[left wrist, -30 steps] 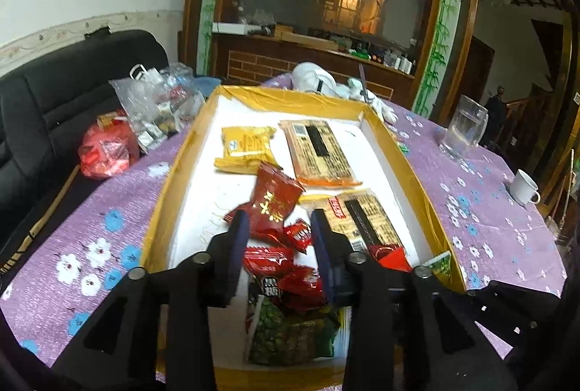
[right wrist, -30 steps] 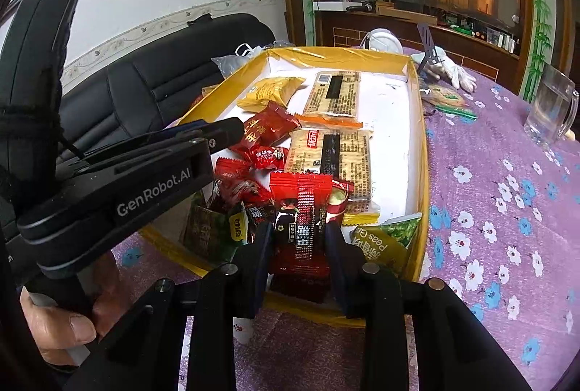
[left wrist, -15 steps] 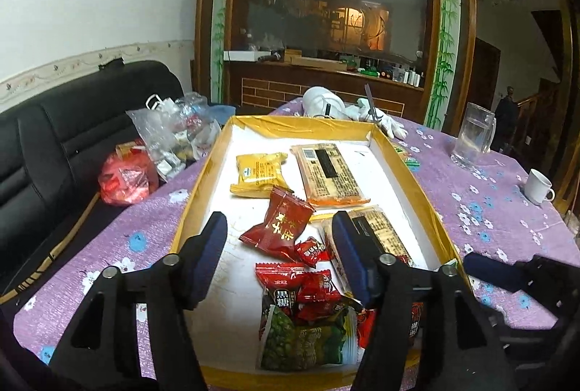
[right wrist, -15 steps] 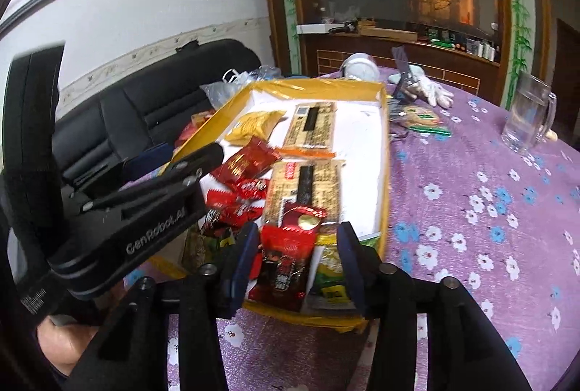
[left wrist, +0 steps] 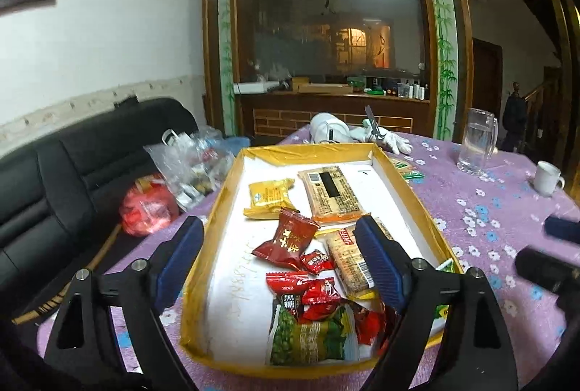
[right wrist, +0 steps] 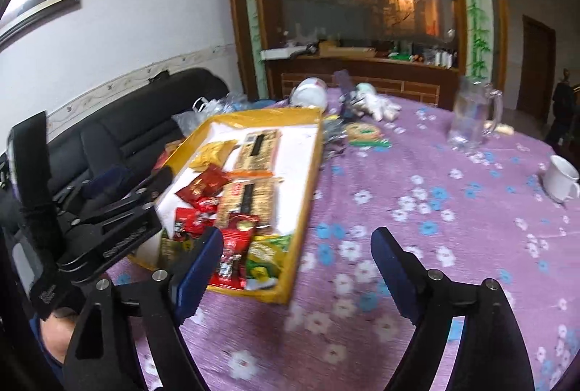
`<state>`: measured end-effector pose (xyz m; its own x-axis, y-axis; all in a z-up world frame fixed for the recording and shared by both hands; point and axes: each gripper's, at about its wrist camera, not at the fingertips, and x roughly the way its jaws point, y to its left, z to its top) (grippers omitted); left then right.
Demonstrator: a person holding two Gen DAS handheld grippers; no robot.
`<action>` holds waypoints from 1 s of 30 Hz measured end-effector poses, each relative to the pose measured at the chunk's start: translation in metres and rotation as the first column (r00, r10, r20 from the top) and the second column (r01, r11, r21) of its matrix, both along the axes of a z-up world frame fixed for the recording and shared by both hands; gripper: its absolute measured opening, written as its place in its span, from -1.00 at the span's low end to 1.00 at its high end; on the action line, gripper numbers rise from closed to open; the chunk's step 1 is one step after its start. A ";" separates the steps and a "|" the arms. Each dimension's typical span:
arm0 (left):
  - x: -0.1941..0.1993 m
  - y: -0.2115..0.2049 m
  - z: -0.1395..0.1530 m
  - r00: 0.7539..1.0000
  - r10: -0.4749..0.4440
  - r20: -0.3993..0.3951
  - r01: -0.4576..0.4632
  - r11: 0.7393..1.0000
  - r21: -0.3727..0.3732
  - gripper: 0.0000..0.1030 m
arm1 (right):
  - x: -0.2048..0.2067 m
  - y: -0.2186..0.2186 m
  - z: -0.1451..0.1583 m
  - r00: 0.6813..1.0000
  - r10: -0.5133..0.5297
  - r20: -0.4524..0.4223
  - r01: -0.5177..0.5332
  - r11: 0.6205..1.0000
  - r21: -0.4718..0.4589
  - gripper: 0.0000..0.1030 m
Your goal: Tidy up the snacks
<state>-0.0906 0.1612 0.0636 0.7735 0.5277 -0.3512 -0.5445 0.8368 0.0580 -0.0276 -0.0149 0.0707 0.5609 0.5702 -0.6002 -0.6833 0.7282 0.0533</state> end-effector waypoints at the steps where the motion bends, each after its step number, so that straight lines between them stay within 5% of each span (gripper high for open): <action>1: -0.001 -0.004 0.001 1.000 0.008 -0.008 -0.007 1.000 0.018 0.73 | -0.001 -0.005 0.001 1.000 -0.007 0.021 0.007 1.000 0.003 0.72; 5: 0.005 -0.015 -0.001 0.998 -0.021 -0.066 0.022 0.999 0.025 0.73 | -0.006 -0.018 0.000 0.995 -0.015 0.094 0.018 0.999 -0.033 0.86; 9: 0.009 -0.020 -0.002 0.995 -0.046 -0.083 0.049 0.998 0.031 0.73 | 0.007 -0.021 -0.011 0.999 -0.040 0.005 0.040 0.996 -0.080 0.86; 14: 0.011 -0.021 -0.002 0.993 -0.085 -0.079 0.086 0.996 0.000 0.73 | 0.010 -0.031 -0.011 0.999 -0.020 -0.031 0.020 1.000 -0.017 0.86; 21: 0.019 -0.044 -0.003 0.994 0.028 -0.106 -0.010 0.986 0.166 0.74 | 0.002 -0.025 -0.010 1.000 -0.021 0.015 0.022 0.999 -0.038 0.86; 30: 0.012 -0.042 -0.003 0.994 0.038 -0.102 -0.021 0.986 0.165 0.74 | -0.006 -0.036 -0.003 0.992 -0.051 0.117 0.047 0.998 0.039 0.90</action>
